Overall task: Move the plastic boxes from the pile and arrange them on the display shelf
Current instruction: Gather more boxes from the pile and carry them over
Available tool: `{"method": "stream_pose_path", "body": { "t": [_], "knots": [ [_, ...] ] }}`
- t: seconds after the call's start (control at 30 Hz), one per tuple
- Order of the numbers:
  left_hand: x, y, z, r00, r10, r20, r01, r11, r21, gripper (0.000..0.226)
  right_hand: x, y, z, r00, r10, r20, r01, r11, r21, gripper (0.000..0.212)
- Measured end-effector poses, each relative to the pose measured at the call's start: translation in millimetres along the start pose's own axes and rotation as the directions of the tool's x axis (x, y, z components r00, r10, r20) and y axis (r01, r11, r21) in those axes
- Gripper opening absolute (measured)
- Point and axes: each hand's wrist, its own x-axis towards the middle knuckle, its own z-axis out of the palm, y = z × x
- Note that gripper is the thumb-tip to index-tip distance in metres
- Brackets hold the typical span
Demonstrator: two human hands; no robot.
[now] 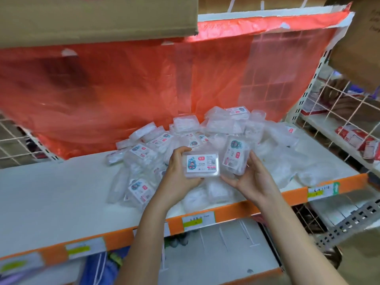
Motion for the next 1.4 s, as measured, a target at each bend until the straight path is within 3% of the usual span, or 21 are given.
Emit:
{"method": "stream_pose_path", "body": {
  "t": [0.17, 0.3, 0.4, 0.5, 0.63, 0.87, 1.17, 1.4],
  "knots": [
    [-37, -18, -32, 0.988, -0.087, -0.125, 0.085, 0.996, -0.022, 0.07, 4, 23, 33, 0.996, 0.091, -0.026, -0.095, 0.966, -0.24, 0.036],
    [-67, -27, -59, 0.967, -0.128, -0.222, 0.121, 0.992, -0.043, 0.069, 9, 47, 64, 0.993, 0.116, 0.03, -0.085, 0.861, -0.501, 0.043],
    [-91, -34, -87, 0.94, -0.15, -0.306, 0.145, 0.989, -0.04, 0.068, 9, 71, 92, 0.971, 0.229, 0.072, -0.142, 0.792, -0.594, 0.057],
    [-120, -44, -117, 0.905, -0.185, -0.383, 0.181, 0.982, -0.045, 0.066, 7, 101, 114, 0.946, 0.301, 0.121, -0.161, 0.758, -0.632, 0.03],
    [-171, -60, -161, 0.834, -0.222, -0.505, 0.232, 0.972, -0.043, 0.065, -2, 152, 146, 0.896, 0.403, 0.186, -0.179, 0.712, -0.679, 0.043],
    [-284, -90, -247, 0.718, -0.277, -0.638, 0.3, 0.951, -0.075, 0.07, -42, 256, 215, 0.815, 0.496, 0.299, -0.131, 0.661, -0.739, 0.032],
    [-437, -131, -364, 0.62, -0.273, -0.736, 0.334, 0.94, -0.068, 0.069, -104, 418, 307, 0.626, 0.655, 0.423, -0.164, 0.641, -0.75, 0.035],
    [-520, -166, -428, 0.553, -0.344, -0.759, 0.387, 0.913, -0.131, 0.069, -132, 515, 359, 0.51, 0.705, 0.492, 0.114, 0.512, -0.852, 0.06]
  ]
}}
